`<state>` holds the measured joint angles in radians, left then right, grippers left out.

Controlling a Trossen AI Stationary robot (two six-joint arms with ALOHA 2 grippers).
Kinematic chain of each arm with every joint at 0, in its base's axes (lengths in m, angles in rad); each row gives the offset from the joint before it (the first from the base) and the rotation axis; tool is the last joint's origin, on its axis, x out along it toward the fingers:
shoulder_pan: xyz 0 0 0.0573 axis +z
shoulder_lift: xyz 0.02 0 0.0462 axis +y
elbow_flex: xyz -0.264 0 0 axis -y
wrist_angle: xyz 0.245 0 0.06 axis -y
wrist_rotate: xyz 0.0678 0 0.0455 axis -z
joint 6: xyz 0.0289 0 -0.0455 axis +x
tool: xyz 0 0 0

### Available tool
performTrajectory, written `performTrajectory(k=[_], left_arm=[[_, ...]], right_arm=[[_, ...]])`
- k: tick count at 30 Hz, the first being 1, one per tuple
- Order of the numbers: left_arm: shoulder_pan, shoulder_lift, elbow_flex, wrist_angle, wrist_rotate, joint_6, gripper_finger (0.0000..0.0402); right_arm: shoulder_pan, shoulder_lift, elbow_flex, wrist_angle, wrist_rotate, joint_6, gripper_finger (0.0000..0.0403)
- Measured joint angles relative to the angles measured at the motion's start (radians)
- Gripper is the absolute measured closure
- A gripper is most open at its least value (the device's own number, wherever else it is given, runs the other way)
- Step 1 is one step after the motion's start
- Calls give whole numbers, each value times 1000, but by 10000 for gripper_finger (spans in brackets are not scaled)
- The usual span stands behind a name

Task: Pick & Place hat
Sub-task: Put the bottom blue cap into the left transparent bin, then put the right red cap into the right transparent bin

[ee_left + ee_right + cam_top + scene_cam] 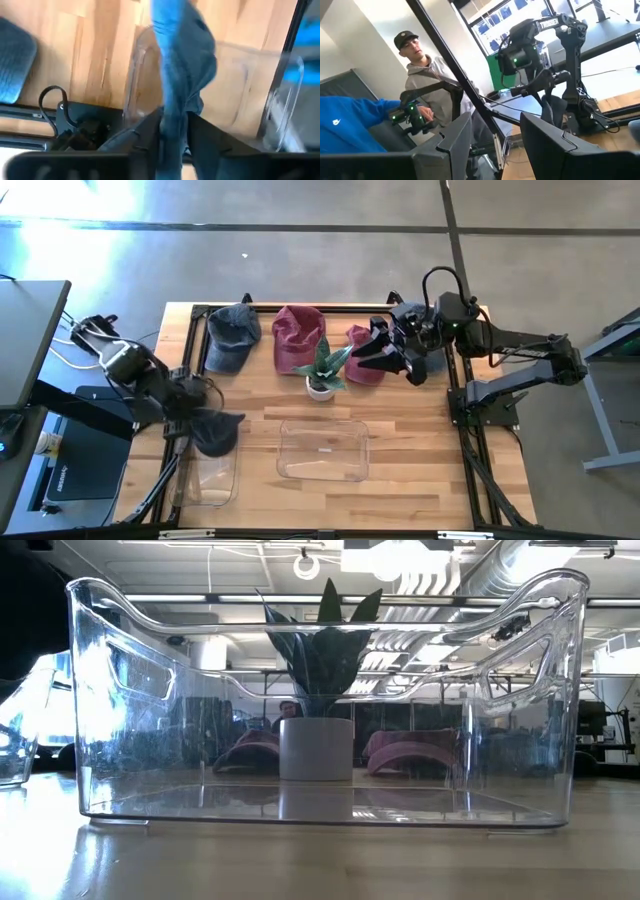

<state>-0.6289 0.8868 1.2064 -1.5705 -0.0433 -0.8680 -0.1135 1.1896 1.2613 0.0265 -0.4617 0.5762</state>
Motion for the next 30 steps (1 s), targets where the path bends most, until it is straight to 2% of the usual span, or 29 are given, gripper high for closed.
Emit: performTrajectory(k=[4,8,12,17,20,26,30], left_arm=[[0,-69,19,0,-12,-159,253],[0,-94,74,24,4,-254,235],[0,-94,93,135,-74,-261,233],[0,-37,58,244,-159,-191,233],[0,23,45,243,-265,-260,232],[1,116,46,384,-654,-461,232],[1,148,46,524,-760,-475,232]], right_arm=[[0,0,0,0,23,0,237],[0,0,0,0,29,-10,237],[1,0,0,0,65,-15,237],[3,24,0,2,69,3,237],[3,65,0,1,84,8,237],[-51,128,0,-6,197,33,237],[-178,115,0,-70,181,90,237]])
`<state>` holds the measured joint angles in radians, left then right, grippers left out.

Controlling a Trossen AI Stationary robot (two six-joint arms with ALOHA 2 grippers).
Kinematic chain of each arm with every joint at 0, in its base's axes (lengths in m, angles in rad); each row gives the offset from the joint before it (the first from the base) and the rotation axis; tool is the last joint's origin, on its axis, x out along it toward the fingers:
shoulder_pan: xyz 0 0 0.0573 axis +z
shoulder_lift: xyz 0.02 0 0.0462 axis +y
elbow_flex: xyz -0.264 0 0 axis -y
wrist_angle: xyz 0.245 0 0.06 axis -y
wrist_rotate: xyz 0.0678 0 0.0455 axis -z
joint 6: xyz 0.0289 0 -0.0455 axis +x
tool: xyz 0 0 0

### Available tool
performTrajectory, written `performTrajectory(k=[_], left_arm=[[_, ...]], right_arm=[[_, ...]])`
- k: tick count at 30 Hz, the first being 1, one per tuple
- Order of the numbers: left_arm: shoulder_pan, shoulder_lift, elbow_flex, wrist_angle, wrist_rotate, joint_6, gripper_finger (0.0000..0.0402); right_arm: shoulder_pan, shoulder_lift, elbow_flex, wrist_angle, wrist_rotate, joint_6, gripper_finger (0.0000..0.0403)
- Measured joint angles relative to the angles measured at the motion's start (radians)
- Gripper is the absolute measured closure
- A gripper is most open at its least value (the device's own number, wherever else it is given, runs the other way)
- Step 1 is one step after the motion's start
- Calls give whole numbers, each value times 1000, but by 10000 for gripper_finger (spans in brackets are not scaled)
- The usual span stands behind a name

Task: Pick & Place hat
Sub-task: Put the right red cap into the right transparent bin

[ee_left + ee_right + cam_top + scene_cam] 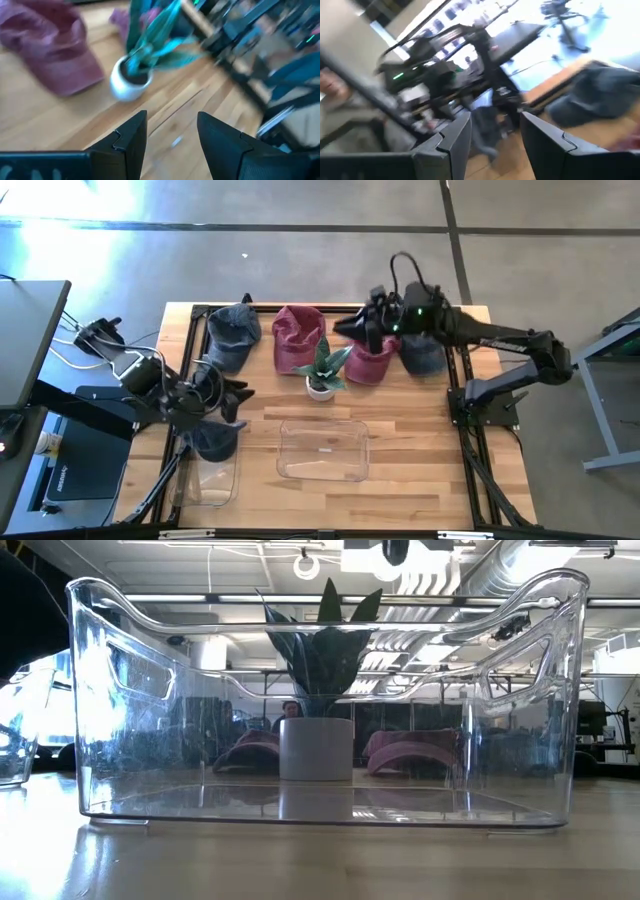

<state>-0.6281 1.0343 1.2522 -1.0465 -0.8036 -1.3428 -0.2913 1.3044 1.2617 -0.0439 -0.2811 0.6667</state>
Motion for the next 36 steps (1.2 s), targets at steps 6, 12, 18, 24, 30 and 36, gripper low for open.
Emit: performTrajectory(k=[6,12,18,24,30,36], left_arm=[[0,70,0,133,-14,58,232],[0,118,0,193,-38,58,232],[39,146,0,259,-58,66,232],[69,148,0,303,-42,66,232],[73,162,0,349,-54,113,232],[73,176,0,371,-76,164,232]], right_arm=[[-212,-17,1,-327,-149,-47,221],[-359,62,0,-725,-98,-313,176],[-455,253,0,-833,-3,-548,165],[-488,436,0,-789,19,-692,186],[-488,556,0,-714,14,-876,221],[-488,627,0,-638,21,-914,295]])
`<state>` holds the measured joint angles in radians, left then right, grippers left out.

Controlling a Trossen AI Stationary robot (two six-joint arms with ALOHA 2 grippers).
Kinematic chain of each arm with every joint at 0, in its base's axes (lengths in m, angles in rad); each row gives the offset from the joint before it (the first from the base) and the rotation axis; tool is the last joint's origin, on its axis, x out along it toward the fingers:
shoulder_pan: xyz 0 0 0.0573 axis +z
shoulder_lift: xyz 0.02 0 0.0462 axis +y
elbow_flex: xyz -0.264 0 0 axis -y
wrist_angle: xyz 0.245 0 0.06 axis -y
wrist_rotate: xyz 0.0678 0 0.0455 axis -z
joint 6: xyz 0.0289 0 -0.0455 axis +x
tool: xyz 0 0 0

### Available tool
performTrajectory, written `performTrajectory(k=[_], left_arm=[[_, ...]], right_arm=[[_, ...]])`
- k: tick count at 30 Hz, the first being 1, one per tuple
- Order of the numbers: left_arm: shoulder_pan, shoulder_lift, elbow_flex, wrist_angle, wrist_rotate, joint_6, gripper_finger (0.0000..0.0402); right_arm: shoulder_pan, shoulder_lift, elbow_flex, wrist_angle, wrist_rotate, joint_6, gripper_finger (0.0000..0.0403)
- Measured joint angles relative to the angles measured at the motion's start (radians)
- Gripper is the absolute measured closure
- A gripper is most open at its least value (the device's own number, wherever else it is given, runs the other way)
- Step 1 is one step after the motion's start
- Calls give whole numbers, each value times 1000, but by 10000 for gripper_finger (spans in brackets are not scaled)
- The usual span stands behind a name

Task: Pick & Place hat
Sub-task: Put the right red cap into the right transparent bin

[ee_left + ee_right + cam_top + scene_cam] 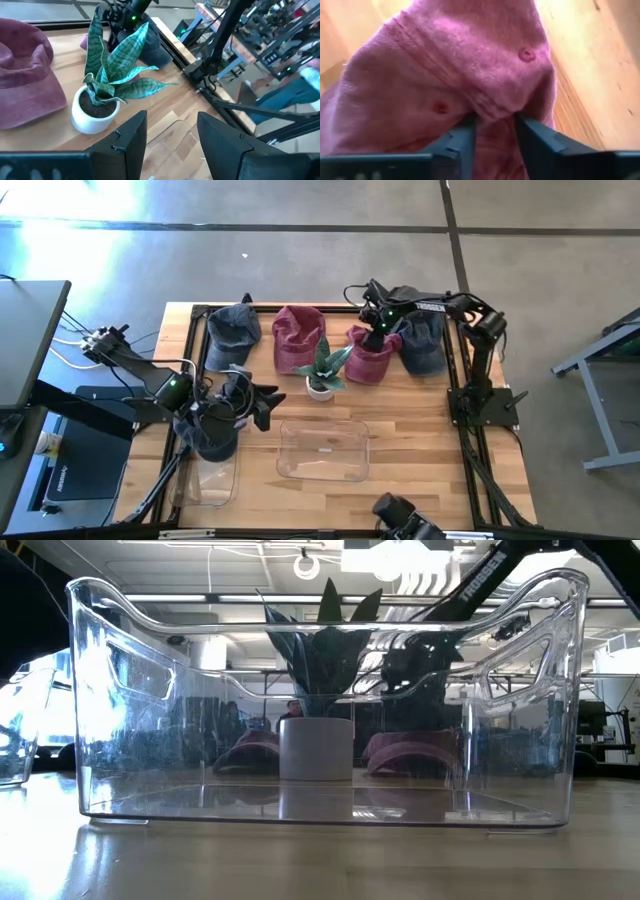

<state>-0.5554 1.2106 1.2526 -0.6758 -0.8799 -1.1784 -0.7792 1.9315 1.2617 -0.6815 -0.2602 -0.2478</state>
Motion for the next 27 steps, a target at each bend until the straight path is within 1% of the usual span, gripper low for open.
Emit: performTrajectory(k=[3,4,5,8,10,12,16,19,21,24,27], left_arm=[[0,1,0,3,10,26,232],[0,0,0,3,11,42,232],[0,0,0,3,11,59,232],[0,0,18,1,14,124,232],[-1,-5,37,3,22,186,232],[-1,-10,56,2,32,263,232],[-1,-11,96,2,37,413,232],[-1,-12,109,3,52,518,232],[-1,-12,109,0,78,548,232],[-1,-9,109,0,126,545,232],[-1,3,109,-1,156,521,232]], right_arm=[[0,3,-1,-1,21,7,366],[0,-9,-1,-13,31,13,384],[2,-27,-1,-29,43,21,392],[11,-119,-2,-61,76,55,385],[18,-199,-2,-89,73,84,394],[25,-284,-1,-102,49,118,399],[39,-414,2,-135,37,210,385],[44,-455,2,-233,41,246,374],[52,-461,2,-295,14,237,355],[92,-452,0,-381,-81,155,305],[177,-448,-13,-434,-175,-24,244]])
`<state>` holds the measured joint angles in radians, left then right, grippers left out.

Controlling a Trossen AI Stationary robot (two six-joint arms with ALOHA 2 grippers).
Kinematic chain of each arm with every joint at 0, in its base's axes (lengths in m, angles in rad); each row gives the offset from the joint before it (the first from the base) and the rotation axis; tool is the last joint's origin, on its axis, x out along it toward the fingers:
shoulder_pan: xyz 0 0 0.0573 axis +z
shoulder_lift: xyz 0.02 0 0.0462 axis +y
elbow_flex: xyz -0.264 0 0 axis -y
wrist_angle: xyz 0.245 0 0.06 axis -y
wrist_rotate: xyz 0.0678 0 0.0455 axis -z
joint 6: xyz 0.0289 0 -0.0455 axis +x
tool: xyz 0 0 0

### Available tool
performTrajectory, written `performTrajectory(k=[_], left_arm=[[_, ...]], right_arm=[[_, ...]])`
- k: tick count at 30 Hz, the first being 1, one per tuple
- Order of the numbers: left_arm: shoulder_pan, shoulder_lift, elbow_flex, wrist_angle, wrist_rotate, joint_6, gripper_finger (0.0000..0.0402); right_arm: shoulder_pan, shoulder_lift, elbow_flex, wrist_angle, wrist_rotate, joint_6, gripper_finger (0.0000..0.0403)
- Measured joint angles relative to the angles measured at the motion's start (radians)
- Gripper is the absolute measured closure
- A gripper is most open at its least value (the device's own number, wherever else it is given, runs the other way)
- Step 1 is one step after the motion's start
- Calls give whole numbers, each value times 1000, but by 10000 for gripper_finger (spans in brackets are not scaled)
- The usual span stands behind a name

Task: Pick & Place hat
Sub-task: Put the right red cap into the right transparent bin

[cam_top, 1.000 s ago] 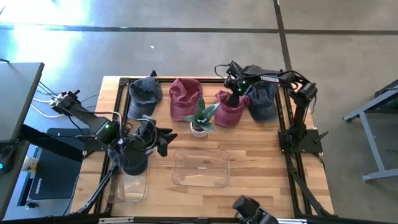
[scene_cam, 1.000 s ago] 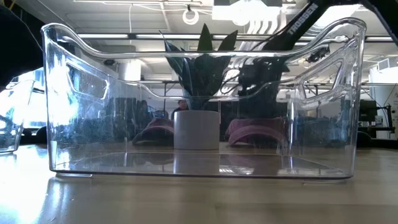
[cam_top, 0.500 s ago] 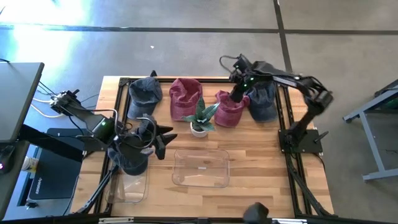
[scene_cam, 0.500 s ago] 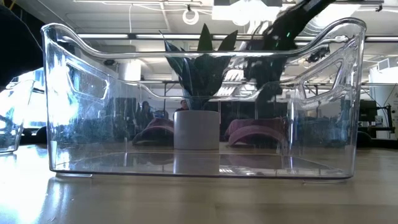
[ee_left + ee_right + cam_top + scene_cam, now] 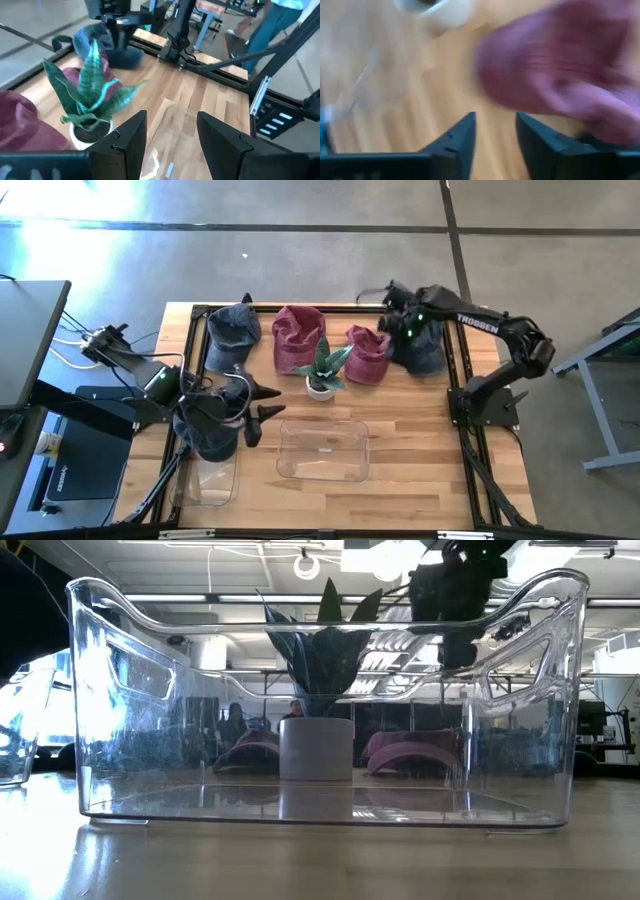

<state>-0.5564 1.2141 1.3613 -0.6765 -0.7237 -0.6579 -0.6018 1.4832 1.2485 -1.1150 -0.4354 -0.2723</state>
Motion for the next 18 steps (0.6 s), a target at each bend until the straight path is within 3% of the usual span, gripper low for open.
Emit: performTrajectory(k=[4,7,10,14,18], left_arm=[[0,18,0,1,-16,-10,232],[6,33,0,3,-48,-28,232],[35,61,0,5,-57,-29,232],[67,77,0,24,-46,-54,232],[86,79,0,37,-43,-54,232]], right_arm=[[162,-13,-82,-2,36,-166,176],[302,-39,-188,110,193,-158,155],[437,-72,-307,258,405,-87,153],[565,-125,-463,581,610,34,166],[625,-129,-619,934,734,21,174]])
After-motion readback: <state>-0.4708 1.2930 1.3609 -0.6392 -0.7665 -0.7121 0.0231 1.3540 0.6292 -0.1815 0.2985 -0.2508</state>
